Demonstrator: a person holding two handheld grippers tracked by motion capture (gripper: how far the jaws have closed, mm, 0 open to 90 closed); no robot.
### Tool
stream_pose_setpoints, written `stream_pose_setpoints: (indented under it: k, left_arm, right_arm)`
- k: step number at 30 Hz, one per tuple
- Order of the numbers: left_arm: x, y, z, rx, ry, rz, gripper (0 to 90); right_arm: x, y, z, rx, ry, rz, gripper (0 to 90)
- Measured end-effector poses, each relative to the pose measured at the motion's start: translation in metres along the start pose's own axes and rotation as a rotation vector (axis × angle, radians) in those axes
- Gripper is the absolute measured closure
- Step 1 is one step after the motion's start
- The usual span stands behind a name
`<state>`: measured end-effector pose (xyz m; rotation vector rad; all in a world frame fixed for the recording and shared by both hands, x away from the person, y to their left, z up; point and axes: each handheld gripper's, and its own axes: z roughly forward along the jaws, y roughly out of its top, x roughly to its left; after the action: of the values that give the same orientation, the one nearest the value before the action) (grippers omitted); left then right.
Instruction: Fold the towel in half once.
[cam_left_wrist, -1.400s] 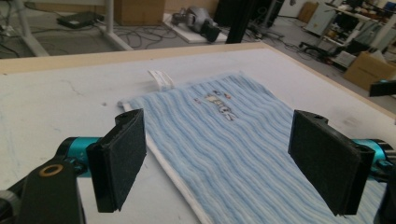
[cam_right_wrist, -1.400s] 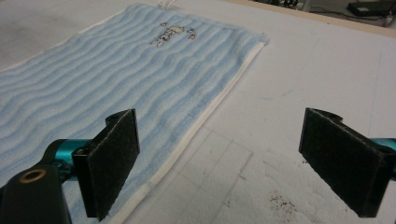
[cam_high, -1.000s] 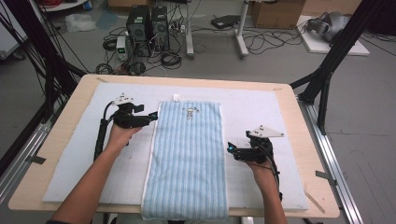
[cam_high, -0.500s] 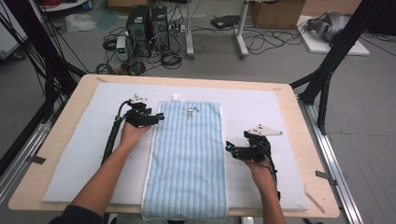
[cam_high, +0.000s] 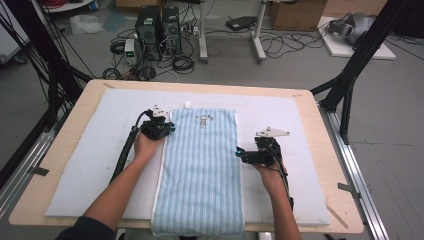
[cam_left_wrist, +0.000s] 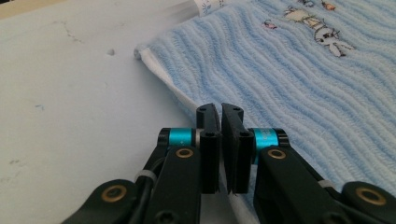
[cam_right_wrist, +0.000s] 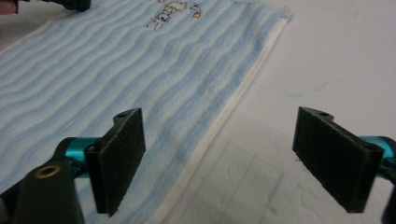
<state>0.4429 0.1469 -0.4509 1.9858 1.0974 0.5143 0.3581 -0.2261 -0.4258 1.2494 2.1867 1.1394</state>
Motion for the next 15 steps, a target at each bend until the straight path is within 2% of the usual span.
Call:
stream_pose_setpoints:
  k: [4, 5, 8, 9, 11, 12, 13, 15]
  left_arm:
    - [0.011, -0.001, -0.001, -0.002, -0.051, -0.13, 86.4]
    - [0.012, -0.002, 0.0, -0.006, -0.056, -0.147, 86.5]
    - [0.015, -0.002, 0.0, -0.007, -0.072, -0.187, 86.6]
    - [0.016, -0.002, -0.001, -0.003, -0.073, -0.194, 86.6]
    - [0.016, -0.002, -0.001, -0.001, -0.079, -0.214, 86.6]
    - [0.018, -0.002, -0.001, 0.003, -0.081, -0.214, 86.6]
    - [0.018, -0.003, -0.002, 0.002, -0.087, -0.222, 86.6]
    - [0.02, -0.003, -0.002, 0.004, -0.091, -0.229, 86.6]
  right_arm:
    - [-0.009, 0.019, 0.026, 0.048, -0.026, 0.004, 16.7]
    - [-0.013, 0.025, 0.035, 0.072, -0.037, -0.001, 16.0]
    - [-0.021, 0.038, 0.058, 0.12, -0.062, 0.045, 14.8]
    - [-0.022, 0.041, 0.064, 0.136, -0.075, 0.043, 16.2]
    - [-0.023, 0.049, 0.073, 0.156, -0.096, 0.062, 34.5]
    - [-0.025, 0.052, 0.076, 0.14, -0.095, 0.083, 38.2]
    - [-0.025, 0.054, 0.079, 0.131, -0.095, 0.091, 45.9]
    - [-0.024, 0.057, 0.087, 0.145, -0.112, 0.076, 51.3]
